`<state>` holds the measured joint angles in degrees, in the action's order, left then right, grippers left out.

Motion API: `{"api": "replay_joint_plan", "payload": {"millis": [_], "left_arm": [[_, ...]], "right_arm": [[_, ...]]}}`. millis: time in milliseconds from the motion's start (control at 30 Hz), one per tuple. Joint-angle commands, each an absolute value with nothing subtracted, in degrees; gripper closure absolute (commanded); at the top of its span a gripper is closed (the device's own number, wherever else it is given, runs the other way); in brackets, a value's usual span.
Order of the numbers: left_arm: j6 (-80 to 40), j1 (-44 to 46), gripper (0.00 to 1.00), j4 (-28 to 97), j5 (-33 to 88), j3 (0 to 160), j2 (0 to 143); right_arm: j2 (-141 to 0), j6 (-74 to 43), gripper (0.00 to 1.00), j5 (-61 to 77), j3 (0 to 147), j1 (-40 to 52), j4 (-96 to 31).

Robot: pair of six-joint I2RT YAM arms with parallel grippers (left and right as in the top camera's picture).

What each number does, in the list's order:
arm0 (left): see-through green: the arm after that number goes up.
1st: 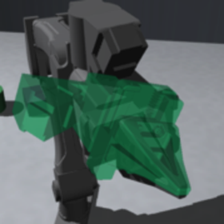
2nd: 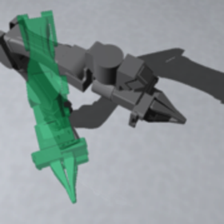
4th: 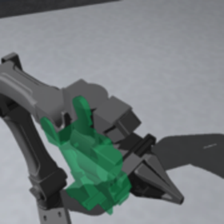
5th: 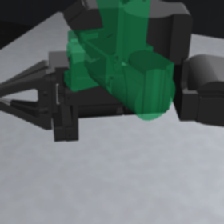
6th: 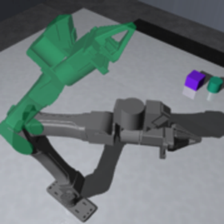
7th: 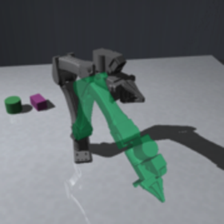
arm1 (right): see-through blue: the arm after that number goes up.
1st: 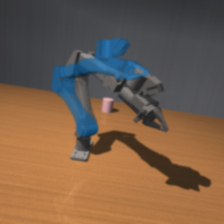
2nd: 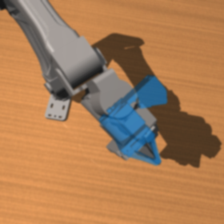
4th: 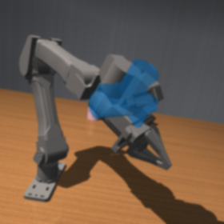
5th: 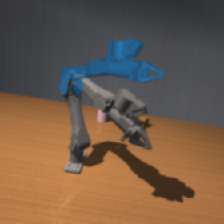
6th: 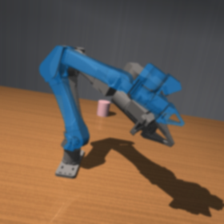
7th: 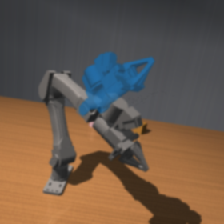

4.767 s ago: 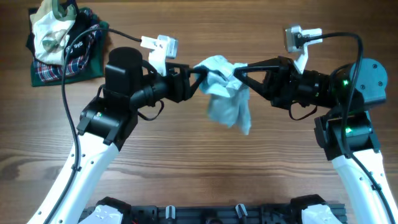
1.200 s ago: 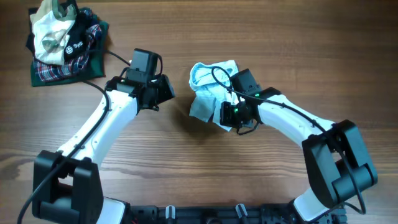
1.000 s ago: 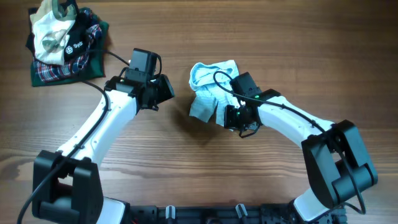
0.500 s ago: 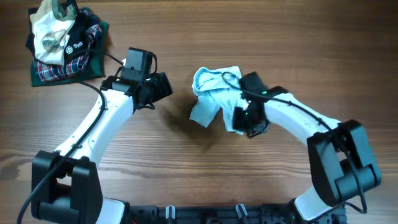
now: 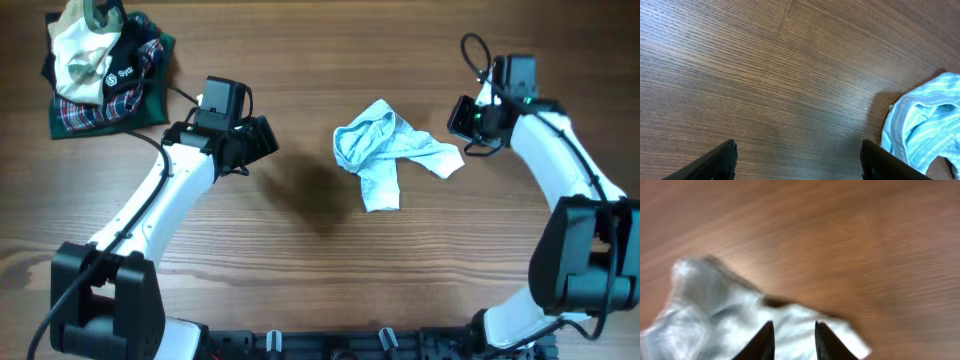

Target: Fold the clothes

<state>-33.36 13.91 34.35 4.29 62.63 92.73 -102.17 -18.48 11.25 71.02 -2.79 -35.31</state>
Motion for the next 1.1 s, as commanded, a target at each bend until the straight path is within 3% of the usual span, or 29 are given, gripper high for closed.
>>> {"api": "replay_joint_plan", "payload": {"millis": [0, 200, 433, 467, 500, 567, 733, 933, 967, 1000, 1033, 1067], "left_arm": [[-33.01, 13.02, 0.21, 33.12, 2.90, 63.00, 92.38], [-31.20, 6.13, 0.18, 35.94, 3.11, 63.00, 92.36], [-27.11, 5.54, 0.18, 37.21, -0.34, 63.00, 92.38], [-27.14, 5.54, 0.17, 37.45, -1.21, 63.00, 92.38], [-27.14, 5.54, 0.16, 37.80, -2.50, 63.00, 92.38], [-26.85, 5.34, 0.17, 38.26, -4.40, 63.00, 92.38], [-25.96, 0.34, 0.17, 38.79, -4.78, 63.02, 88.73], [-26.13, -2.85, 0.18, 39.53, -3.46, 63.02, 83.13], [-26.13, -2.85, 0.18, 39.97, -3.49, 63.02, 83.15], [-26.13, -2.85, 0.18, 40.40, -3.49, 63.00, 83.15], [-26.13, -2.85, 0.18, 40.64, -3.49, 63.00, 83.15], [-26.13, -2.85, 0.18, 40.99, -3.49, 63.00, 83.15]], "right_arm": [[-102.76, -18.76, 0.75, 23.33, 75.05, 1.63, -39.29], [-105.78, -33.85, 0.71, 15.62, 74.65, 15.05, -39.51], [-115.46, -40.49, 0.69, 10.70, 74.65, 18.15, -34.96], [-115.83, -40.51, 0.70, 10.74, 74.65, 18.15, -34.17], [-116.03, -40.49, 0.82, 10.74, 74.65, 18.15, -32.82], [-115.98, -39.81, 0.96, 12.73, 74.67, 18.15, -30.44], [-113.32, -32.62, 0.96, 19.92, 77.41, 19.14, -28.51], [-111.46, -26.87, 0.95, 16.25, 85.56, 29.50, -25.93], [-112.22, -26.94, 0.74, 13.98, 85.56, 31.79, -24.80], [-112.84, -26.96, 0.35, 12.53, 85.56, 32.67, -24.80], [-113.06, -26.98, 0.10, 12.47, 85.54, 32.84, -25.34], [-113.03, -27.00, 0.04, 12.45, 85.54, 32.73, -26.26]]}}
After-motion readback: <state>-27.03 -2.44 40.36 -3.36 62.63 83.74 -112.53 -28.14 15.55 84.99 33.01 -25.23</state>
